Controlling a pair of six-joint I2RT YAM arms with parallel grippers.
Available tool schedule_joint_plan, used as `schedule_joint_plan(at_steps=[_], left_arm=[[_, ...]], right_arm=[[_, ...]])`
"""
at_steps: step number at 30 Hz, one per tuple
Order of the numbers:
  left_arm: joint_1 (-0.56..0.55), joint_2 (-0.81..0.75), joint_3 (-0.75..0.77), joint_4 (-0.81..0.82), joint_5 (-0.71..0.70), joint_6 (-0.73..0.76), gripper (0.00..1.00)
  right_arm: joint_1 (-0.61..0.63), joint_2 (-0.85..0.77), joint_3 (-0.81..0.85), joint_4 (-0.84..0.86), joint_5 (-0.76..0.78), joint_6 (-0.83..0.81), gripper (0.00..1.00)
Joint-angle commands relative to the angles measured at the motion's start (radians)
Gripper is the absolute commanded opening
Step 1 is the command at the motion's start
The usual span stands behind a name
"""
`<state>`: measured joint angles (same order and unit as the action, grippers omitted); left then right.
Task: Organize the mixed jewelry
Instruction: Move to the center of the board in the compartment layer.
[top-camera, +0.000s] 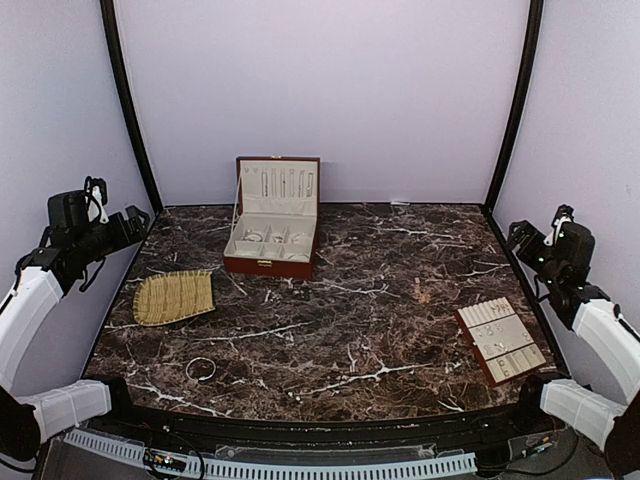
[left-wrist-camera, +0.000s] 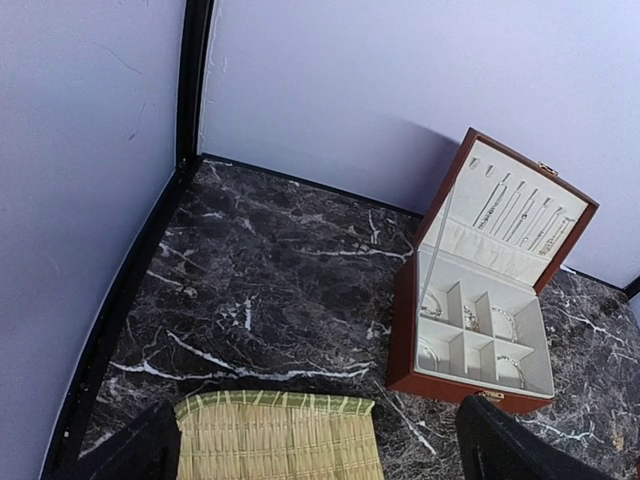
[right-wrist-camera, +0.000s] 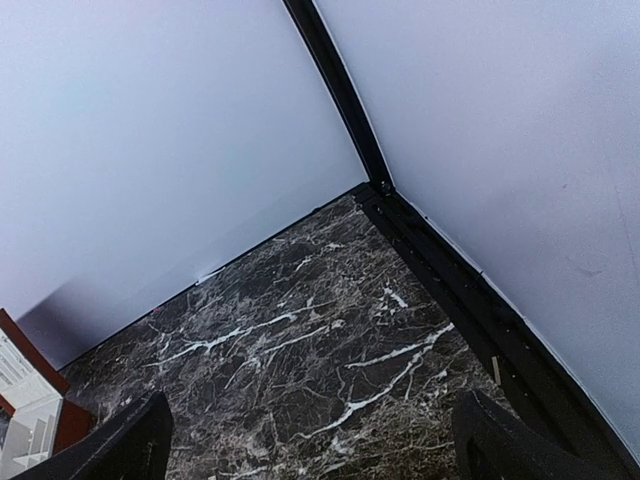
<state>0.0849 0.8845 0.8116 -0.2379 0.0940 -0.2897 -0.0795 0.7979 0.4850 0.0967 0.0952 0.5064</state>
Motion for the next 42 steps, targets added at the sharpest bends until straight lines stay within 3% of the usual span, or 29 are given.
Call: schedule_joint_plan(at_steps=[1,12,19,25,31,42], left_arm=[[-0.001,0.003,-0.003,-0.029,-0.056,0.020,0.99],[-0.001,-0.002,-0.023,-0.046,-0.097,0.041,0.99],[-0.015,-0.005,0.007,-0.066,-0.115,0.079,0.99],[-0.104,0.100,0.158,-0.075,-0.036,0.091,0.97],[-0.122,0.170,0.190,0.055,0.107,0.089,0.97],[-0.122,0.155,0.139,0.001,0.049,0.139,0.98]], right_arm=[[-0.005,0.013,0.046,-0.035,-0.090,-0.049,0.98],[-0.005,0.031,0.112,-0.199,-0.139,-0.079,0.97],[0.046,0.152,0.175,-0.364,-0.154,-0.036,0.80],[0.202,0.266,0.195,-0.411,-0.098,0.009,0.67],[0.354,0.382,0.194,-0.354,-0.086,0.046,0.54],[0.673,0.566,0.251,-0.354,-0.091,0.025,0.45]])
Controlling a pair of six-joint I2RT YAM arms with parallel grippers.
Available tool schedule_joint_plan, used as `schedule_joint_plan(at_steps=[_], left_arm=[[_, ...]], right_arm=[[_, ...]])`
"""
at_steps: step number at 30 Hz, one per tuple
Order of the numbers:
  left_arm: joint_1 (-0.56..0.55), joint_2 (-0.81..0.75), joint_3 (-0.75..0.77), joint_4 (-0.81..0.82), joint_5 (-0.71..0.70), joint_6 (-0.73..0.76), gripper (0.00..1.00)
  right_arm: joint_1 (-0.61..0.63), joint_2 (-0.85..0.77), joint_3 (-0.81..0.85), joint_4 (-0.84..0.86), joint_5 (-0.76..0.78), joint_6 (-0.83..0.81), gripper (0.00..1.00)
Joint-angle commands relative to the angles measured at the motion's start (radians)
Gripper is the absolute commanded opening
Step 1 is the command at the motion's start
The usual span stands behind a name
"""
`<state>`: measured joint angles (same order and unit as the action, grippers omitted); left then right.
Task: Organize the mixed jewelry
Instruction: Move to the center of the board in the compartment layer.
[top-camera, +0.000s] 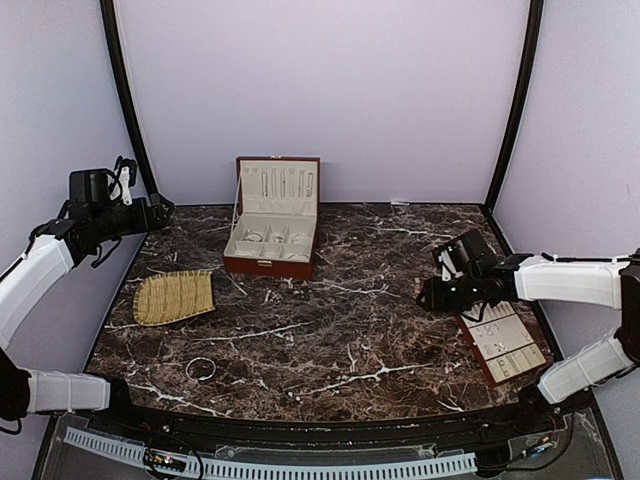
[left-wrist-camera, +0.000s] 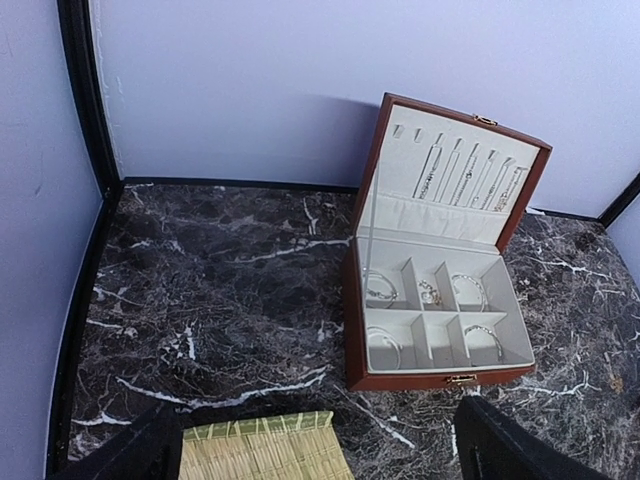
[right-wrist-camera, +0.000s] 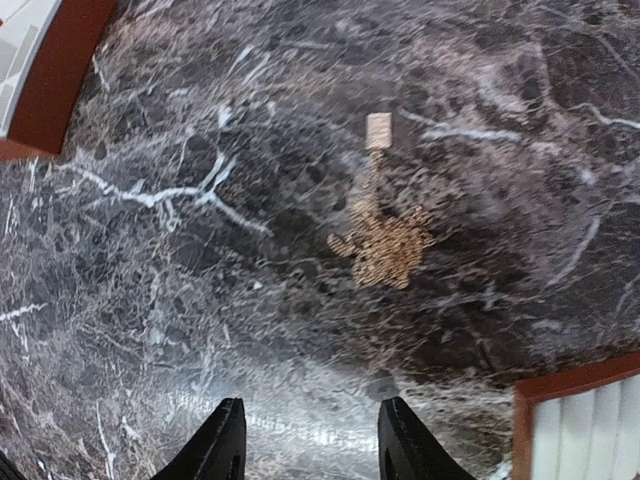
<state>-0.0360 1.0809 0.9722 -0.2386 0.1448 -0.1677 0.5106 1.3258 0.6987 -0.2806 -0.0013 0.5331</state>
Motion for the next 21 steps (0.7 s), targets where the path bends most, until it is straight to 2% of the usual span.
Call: schedule_joint_plan(at_steps=[1,3,6,12,21], left_arm=[[0.001,-0.044,-0.025,0.008,0.005,0.010,0.98],[-0.001,-0.044,-0.029,0.016,0.017,0.000,0.98],[-0.001,-0.033,-0.035,0.008,0.014,-0.003,0.98],[0.000,-0.022,-0.034,0.000,-0.007,0.002,0.98],[0.000,-0.016,-0.035,-0.001,-0.012,0.002,0.98]], right_arm=[[0.118,0.048,0.044,0.020,0.006,-0.005,0.44],[0.171,0.073,0.063,-0.022,0.049,0.004,0.42],[0.181,0.094,0.089,-0.119,0.146,0.069,0.34],[0.176,0.060,0.082,-0.234,0.310,0.139,0.34],[0.103,0.063,0.098,-0.313,0.398,0.107,0.30]])
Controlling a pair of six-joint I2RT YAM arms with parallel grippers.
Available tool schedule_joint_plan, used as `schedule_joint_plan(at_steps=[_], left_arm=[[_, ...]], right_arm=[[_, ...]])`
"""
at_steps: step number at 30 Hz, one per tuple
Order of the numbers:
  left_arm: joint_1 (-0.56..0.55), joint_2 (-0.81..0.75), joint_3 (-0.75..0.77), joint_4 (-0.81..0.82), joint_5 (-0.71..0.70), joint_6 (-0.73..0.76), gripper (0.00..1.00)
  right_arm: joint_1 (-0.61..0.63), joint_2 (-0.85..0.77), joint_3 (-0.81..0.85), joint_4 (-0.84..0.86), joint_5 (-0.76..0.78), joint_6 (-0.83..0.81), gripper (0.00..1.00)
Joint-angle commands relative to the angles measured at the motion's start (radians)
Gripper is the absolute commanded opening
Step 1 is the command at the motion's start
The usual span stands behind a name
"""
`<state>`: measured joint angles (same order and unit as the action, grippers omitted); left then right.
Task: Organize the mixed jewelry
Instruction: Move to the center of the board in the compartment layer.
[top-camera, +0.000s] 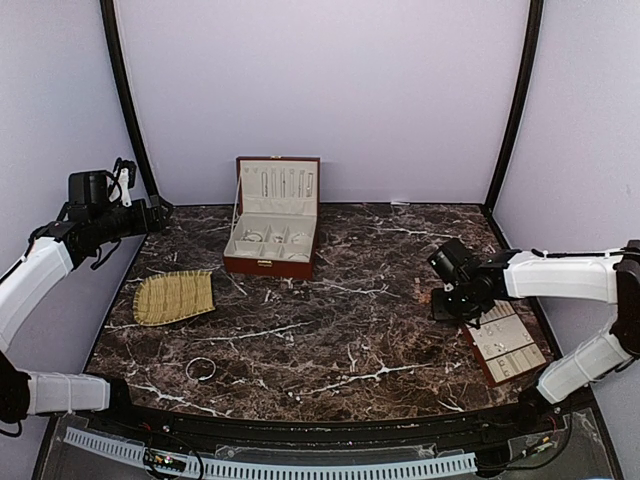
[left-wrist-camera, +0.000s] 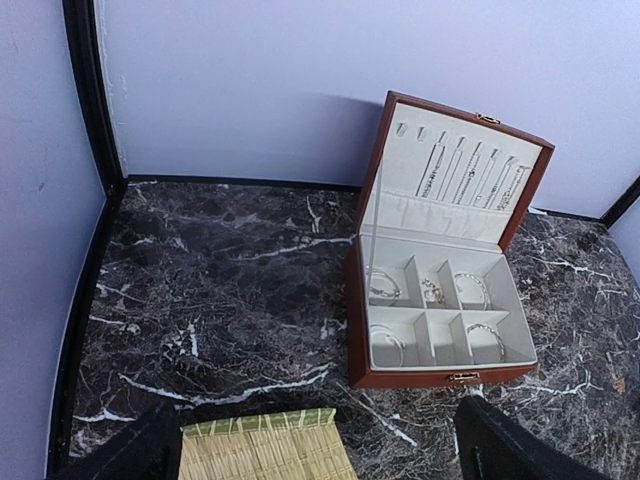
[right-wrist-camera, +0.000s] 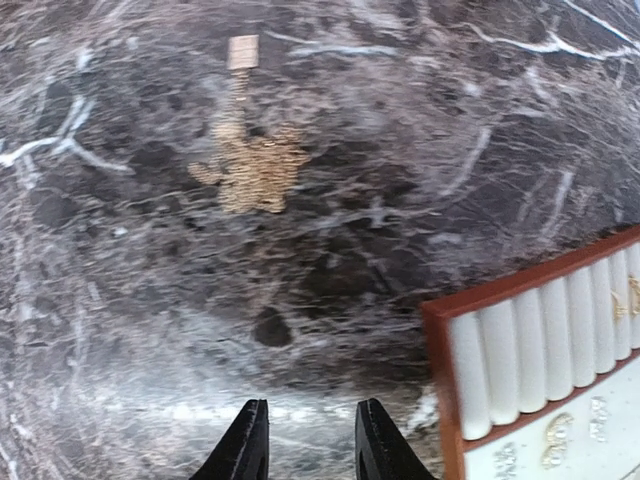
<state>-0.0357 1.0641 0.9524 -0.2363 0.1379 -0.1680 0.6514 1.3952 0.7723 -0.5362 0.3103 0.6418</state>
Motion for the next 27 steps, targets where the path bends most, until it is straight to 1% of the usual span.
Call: schedule_joint_plan(at_steps=[1,4,8,17,23,27], left_arm=[[-0.001,0.002,-0.015,-0.003,-0.006,0.002,0.98],[-0.001,0.002,-0.017,-0.004,-0.007,0.002,0.98],[0.000,0.004,-0.017,-0.004,-0.006,0.001,0.98],[-0.001,0.007,-0.015,-0.004,-0.001,0.002,0.98],[-0.001,0.007,-0.015,-0.006,-0.001,0.001,0.98],[-0.001,0.008,-0.015,-0.005,-0.002,0.002,0.98]], right_arm=[[-0.059,-0.008,0.019,-0.058,0.085,-0.012,0.30],[-0.107,-0.018,0.004,-0.060,0.084,-0.035,0.28],[-0.134,-0.020,-0.016,-0.051,0.071,-0.047,0.27],[-0.139,0.010,-0.052,-0.019,0.050,-0.055,0.19],[-0.139,0.030,-0.054,-0.012,0.049,-0.063,0.09],[-0.139,0.047,-0.052,-0.012,0.055,-0.063,0.07]])
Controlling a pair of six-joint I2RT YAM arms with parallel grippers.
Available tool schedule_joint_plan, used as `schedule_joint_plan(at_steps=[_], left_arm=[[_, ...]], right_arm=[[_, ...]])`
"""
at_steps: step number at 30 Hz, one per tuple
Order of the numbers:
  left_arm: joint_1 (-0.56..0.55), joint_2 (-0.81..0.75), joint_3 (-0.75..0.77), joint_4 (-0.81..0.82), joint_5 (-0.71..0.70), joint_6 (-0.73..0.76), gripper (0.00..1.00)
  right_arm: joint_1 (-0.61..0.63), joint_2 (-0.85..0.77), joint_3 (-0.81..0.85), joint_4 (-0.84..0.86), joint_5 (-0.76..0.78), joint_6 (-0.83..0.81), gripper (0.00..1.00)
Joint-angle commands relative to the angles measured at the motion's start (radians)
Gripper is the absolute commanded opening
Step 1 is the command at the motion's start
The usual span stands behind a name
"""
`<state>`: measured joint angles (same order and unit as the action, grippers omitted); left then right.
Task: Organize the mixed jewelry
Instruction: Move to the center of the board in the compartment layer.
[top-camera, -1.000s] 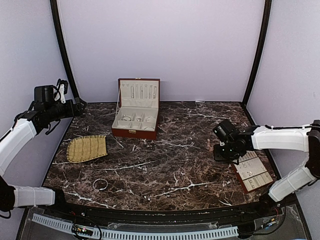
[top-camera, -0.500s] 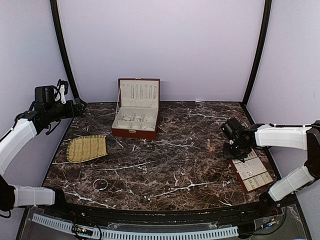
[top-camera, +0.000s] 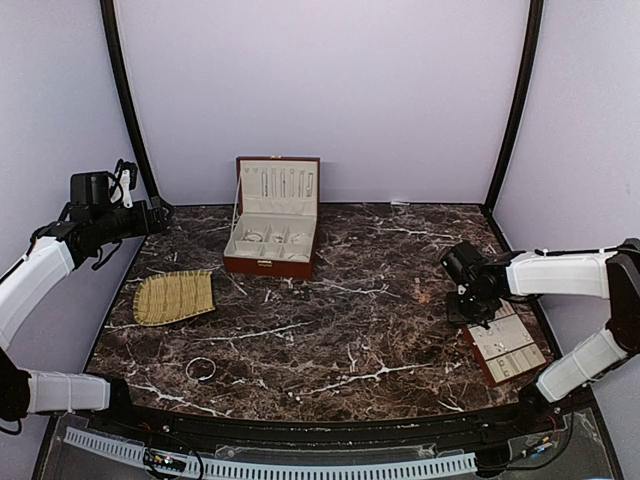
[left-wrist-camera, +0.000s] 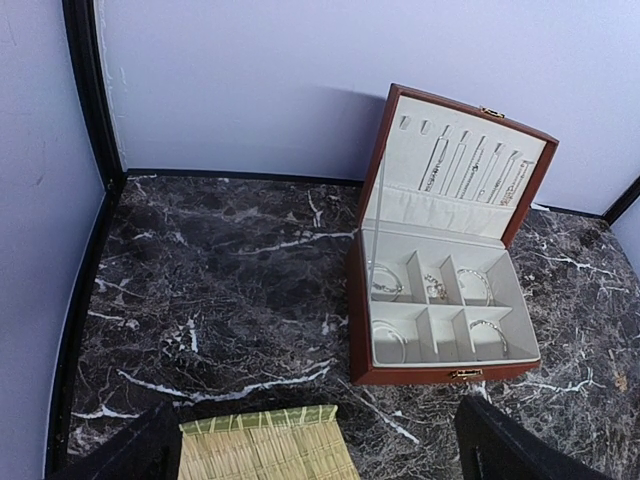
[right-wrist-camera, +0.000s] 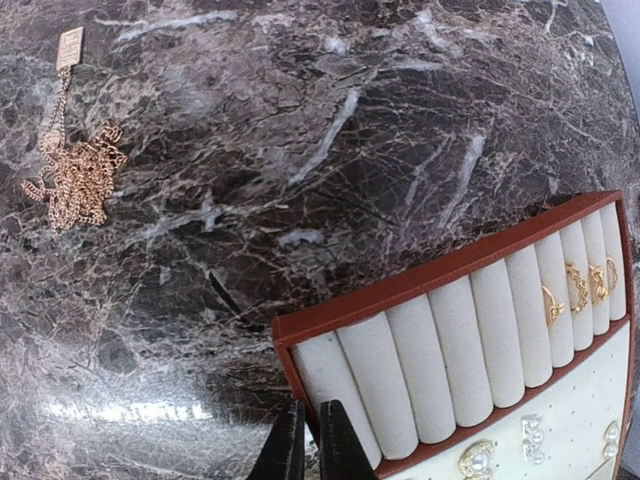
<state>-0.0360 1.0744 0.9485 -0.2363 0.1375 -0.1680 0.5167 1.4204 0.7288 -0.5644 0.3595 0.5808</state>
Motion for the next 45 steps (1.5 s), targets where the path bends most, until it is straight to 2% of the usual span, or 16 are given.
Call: schedule_joint_plan(at_steps=[1,18,25,32,38,45], left_arm=[[-0.001,-0.002,-0.012,-0.005,-0.002,0.001,0.98],[-0.001,-0.001,-0.011,-0.007,-0.002,0.000,0.98],[-0.001,-0.002,-0.012,-0.009,-0.004,0.001,0.98],[0.000,0.002,-0.011,-0.008,-0.007,0.001,0.98],[-0.001,0.005,-0.011,-0.009,-0.010,0.002,0.98],[-0.001,0.010,-0.012,-0.009,-0.009,0.001,0.98]], right_arm=[[-0.004,0.026,-0.008,0.018,0.007,-0.002,0.07],[-0.004,0.078,-0.001,0.025,0.030,-0.002,0.11],[-0.004,0.093,0.001,0.041,-0.010,-0.030,0.00],[0.017,0.044,0.004,0.060,-0.046,-0.070,0.00],[0.104,0.005,0.034,0.066,-0.058,-0.088,0.00],[0.248,0.008,0.121,0.028,-0.027,-0.011,0.00]])
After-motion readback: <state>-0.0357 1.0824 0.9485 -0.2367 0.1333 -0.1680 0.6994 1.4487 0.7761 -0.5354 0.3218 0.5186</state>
